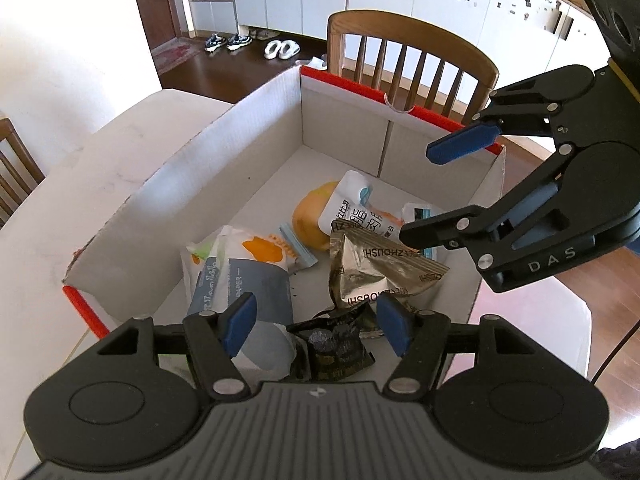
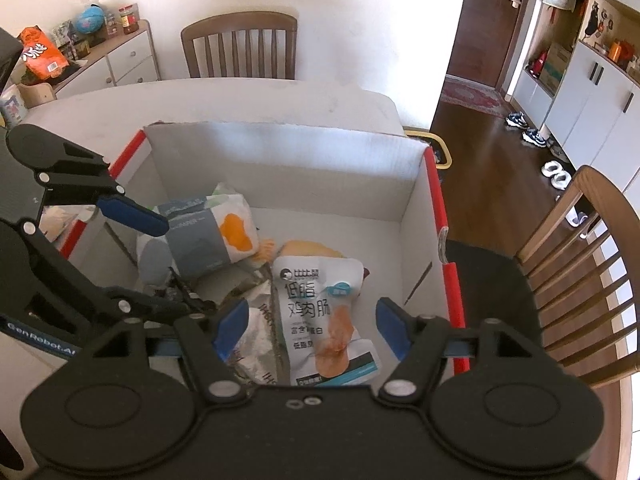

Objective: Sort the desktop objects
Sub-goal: 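Lower both packets into the shoebox and open both tools, then withdraw both tools from the shoebox back over the table, then move the left tool over the wrapped bun while the right tool hovers nearby, then close the left tool on the wrapped bun while the right tool grasps the white cable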

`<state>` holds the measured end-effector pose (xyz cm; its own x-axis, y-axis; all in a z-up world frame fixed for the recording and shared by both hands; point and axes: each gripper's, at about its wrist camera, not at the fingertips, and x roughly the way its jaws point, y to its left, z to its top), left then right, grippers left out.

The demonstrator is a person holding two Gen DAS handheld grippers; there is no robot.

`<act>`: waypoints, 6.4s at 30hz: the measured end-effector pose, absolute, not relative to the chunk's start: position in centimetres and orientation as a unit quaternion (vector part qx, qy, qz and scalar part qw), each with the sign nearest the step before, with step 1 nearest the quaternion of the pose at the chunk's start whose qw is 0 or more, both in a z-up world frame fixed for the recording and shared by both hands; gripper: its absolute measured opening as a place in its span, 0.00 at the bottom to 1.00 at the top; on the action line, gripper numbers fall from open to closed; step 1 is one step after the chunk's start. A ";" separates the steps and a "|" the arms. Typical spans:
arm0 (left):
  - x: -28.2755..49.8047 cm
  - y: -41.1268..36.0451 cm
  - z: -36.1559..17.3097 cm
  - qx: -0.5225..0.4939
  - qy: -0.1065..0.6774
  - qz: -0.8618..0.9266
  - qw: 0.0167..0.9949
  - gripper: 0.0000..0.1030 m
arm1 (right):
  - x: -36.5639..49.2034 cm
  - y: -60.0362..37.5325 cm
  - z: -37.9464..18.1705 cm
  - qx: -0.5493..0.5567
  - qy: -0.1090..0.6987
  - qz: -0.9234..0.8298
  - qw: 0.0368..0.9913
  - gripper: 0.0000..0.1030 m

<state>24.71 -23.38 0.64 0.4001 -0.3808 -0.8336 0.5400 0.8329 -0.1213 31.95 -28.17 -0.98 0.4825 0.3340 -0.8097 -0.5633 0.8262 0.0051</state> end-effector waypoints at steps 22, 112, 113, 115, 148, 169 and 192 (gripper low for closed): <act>21.5 -20.4 3.4 0.050 0.434 -0.262 0.860 0.64 | 27.9 -27.3 2.0 -0.123 0.415 0.270 0.860 0.70; 13.7 3.9 -1.4 -0.006 0.411 -0.156 0.898 1.00 | 8.3 -2.2 -0.3 -0.087 0.389 0.236 0.886 0.92; 13.8 4.0 -1.5 -0.006 0.411 -0.155 0.898 1.00 | 8.2 -2.1 -0.4 -0.086 0.389 0.236 0.886 0.92; 13.9 4.2 -1.6 -0.007 0.410 -0.155 0.899 1.00 | 8.2 -1.8 -0.5 -0.086 0.390 0.236 0.886 0.92; 16.0 6.2 -5.3 -0.020 0.413 -0.159 0.896 1.00 | 8.0 8.8 -8.3 -0.113 0.417 0.293 0.853 0.92; 16.9 6.3 -6.0 -0.032 0.412 -0.154 0.898 1.00 | 9.9 8.3 -9.4 -0.121 0.402 0.236 0.876 0.80; 16.0 5.8 -7.6 -0.028 0.423 -0.154 0.893 1.00 | 10.6 5.6 -8.9 -0.097 0.418 0.198 0.881 0.51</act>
